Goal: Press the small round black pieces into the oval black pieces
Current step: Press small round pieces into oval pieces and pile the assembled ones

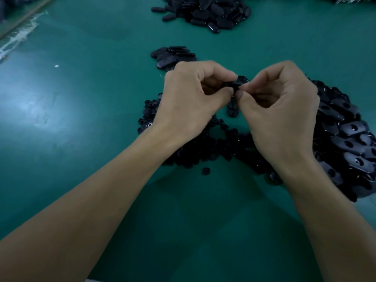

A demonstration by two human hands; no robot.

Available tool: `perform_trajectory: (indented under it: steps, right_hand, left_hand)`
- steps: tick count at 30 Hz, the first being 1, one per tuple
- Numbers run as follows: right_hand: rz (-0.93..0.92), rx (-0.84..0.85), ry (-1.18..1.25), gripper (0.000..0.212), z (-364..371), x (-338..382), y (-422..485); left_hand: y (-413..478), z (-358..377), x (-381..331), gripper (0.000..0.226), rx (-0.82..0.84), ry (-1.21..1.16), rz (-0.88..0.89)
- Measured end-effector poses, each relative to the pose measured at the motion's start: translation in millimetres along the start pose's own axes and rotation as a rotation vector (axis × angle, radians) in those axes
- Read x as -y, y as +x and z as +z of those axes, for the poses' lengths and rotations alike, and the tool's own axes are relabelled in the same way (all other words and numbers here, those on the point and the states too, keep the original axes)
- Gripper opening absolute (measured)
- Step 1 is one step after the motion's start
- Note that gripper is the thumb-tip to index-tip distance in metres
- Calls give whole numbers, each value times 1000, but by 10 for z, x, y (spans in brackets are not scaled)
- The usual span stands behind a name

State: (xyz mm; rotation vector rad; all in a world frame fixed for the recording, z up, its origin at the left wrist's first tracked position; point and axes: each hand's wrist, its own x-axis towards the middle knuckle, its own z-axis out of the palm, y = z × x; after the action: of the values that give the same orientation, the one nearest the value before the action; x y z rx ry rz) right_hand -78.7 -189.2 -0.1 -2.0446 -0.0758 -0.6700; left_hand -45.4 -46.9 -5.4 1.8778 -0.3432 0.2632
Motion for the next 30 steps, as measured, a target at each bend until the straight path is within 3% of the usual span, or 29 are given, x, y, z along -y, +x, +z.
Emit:
perform_trajectory:
  steps: [8, 14, 20, 25, 30]
  right_hand:
    - [47, 21, -31, 32, 4, 2, -12]
    - [129, 8, 76, 31, 17, -37, -8]
    - [65, -13, 90, 36, 30, -23, -31]
    - [-18, 95, -40, 20, 49, -33, -44]
    - [-24, 126, -149, 26, 5, -43, -29]
  left_hand:
    - [-11, 22, 16, 20, 16, 43, 19]
    - [-13, 15, -4, 23, 40, -8, 22]
    - [-3, 19, 2, 20, 41, -77, -42]
    - [-2, 25, 15, 21, 26, -95, -62]
    - [22, 2, 26, 21, -62, -40, -58]
